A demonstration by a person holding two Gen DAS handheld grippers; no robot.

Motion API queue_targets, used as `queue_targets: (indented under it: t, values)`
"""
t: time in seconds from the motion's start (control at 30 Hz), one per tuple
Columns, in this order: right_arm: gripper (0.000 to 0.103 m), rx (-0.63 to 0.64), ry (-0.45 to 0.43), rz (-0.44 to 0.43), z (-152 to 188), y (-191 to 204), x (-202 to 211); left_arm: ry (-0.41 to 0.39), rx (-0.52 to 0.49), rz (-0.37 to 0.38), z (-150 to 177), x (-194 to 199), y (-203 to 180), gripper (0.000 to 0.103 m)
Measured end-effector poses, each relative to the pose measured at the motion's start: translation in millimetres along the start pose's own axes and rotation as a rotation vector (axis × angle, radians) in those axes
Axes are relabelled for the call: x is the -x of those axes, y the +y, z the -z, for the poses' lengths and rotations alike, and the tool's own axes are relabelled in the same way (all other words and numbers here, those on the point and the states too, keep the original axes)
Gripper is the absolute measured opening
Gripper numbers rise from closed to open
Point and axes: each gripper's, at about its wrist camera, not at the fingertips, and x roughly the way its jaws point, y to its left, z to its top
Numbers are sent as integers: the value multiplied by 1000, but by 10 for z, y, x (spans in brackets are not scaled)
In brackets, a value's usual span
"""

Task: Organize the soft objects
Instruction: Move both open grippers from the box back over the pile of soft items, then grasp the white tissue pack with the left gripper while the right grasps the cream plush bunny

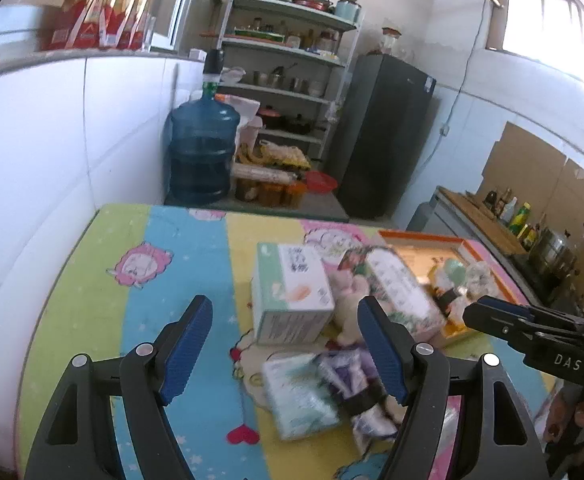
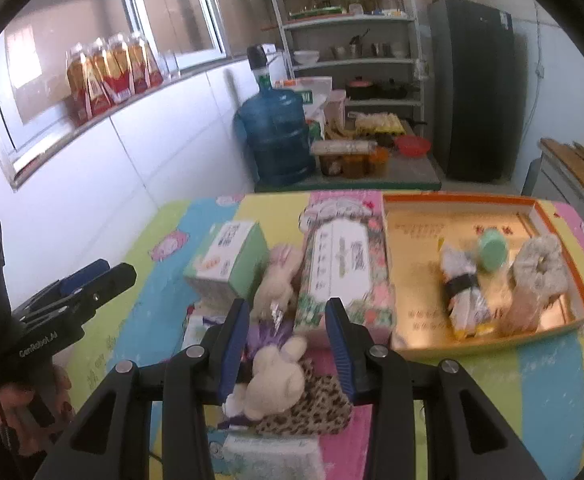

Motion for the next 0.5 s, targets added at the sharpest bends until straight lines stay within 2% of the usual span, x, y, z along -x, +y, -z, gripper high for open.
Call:
queue_targets:
  t: [0.1,0.2,0.5]
  values:
    - [42,-3,45,1,116,30,-118,17,0,4,95,-52,39,76]
    - [57,-8,77,-1,210,45,-232,32,-8,11,198,-99,49,76]
    - [57,0,156,10,392,63,-522,100,-46,32,465,-301,68,76]
